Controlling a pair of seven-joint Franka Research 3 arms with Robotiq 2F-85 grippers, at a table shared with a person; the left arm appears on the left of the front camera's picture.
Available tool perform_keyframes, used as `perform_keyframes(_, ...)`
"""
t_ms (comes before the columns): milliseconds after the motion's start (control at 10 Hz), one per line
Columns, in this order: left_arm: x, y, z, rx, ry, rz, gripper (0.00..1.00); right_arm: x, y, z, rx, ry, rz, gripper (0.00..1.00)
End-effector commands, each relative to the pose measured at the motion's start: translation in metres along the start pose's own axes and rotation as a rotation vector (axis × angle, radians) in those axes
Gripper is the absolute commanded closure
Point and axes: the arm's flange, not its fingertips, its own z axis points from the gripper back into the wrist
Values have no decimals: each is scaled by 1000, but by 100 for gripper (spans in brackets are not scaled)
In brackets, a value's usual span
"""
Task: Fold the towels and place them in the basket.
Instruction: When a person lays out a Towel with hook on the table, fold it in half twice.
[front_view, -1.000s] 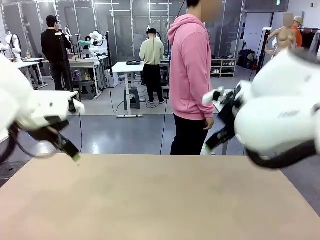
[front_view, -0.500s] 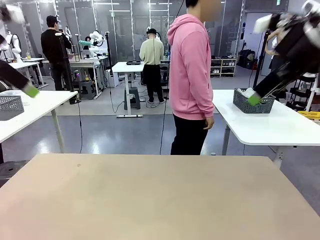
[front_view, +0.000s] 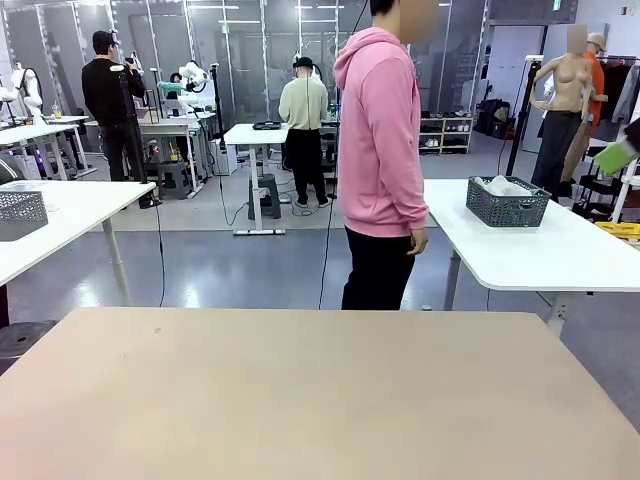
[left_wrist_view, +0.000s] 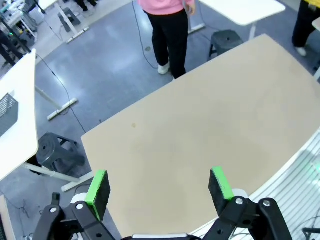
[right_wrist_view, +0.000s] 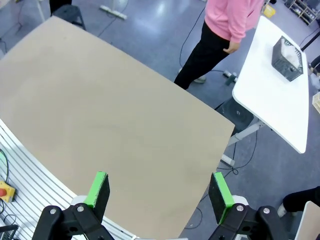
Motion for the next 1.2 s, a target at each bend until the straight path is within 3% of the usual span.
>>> perform_keyframes(0,-12,-1,20,-2,-15,6,0,-12,-9,6,28,-27,17,0)
perform_keyframes(100,0,0,0,0,0,0,0,-16,-12,2,41,-25,36,0)
perform_keyframes(1100,0,0,0,0,0,0,0,-6,-6,8,2,-21,-9,0)
